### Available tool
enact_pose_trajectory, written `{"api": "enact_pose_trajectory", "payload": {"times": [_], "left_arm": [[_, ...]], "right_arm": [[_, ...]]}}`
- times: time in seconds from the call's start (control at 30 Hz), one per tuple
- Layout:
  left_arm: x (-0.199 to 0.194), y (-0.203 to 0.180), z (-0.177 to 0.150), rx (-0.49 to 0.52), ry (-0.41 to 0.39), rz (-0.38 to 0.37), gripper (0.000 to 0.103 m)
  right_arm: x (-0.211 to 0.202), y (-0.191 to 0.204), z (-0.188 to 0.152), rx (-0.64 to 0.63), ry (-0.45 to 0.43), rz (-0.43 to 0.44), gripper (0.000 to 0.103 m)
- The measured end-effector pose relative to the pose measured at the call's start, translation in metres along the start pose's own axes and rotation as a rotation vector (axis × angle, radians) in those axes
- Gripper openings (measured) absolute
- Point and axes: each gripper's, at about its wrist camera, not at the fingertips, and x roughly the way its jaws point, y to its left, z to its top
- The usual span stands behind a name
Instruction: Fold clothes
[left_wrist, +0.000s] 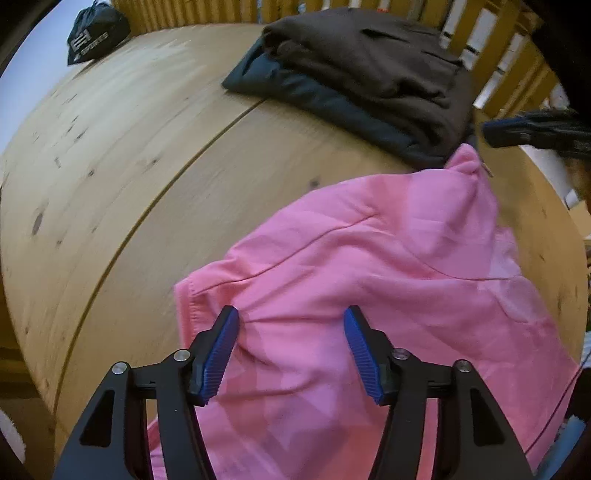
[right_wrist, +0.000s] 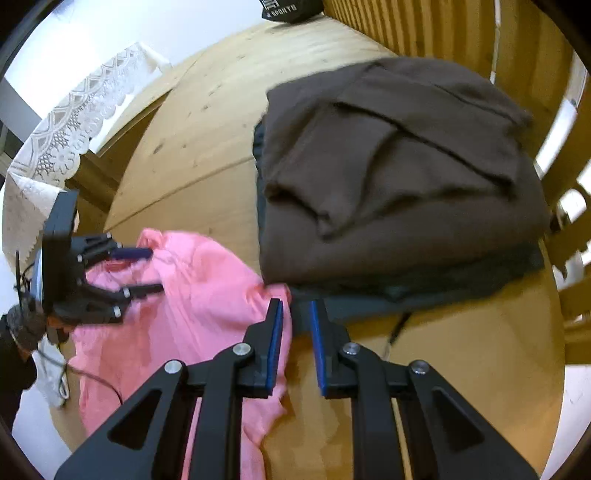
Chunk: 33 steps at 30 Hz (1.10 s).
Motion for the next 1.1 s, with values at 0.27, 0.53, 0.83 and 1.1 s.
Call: {"api": "enact_pose_trajectory", "payload": {"times": [0.27, 0.53, 0.83, 1.1], "left_arm": [[-0.002, 0.015, -0.024, -0.024, 0.004, 0.052, 0.059], [-0.005, 0.042, -0.050, -0.106, 0.084, 0.090, 0.064], [-0.029, 0.039, -0.025, -0.164, 0.037, 0.072, 0.044], [-0.003, -0.026, 0.054, 0.076, 0.000, -0.029, 0.059]], "right_arm": [[0.028, -0.001, -0.019, -0.014, 0.100, 0.072, 0.016], [0.039, 0.016, -0.040, -0.091, 0.175, 0.180, 0.016], [0.041, 0.023, -0.045, -0.060, 0.158, 0.225, 0.022], [0.046, 0.055, -0.048, -0.107, 0.140, 0.254, 0.026]]}}
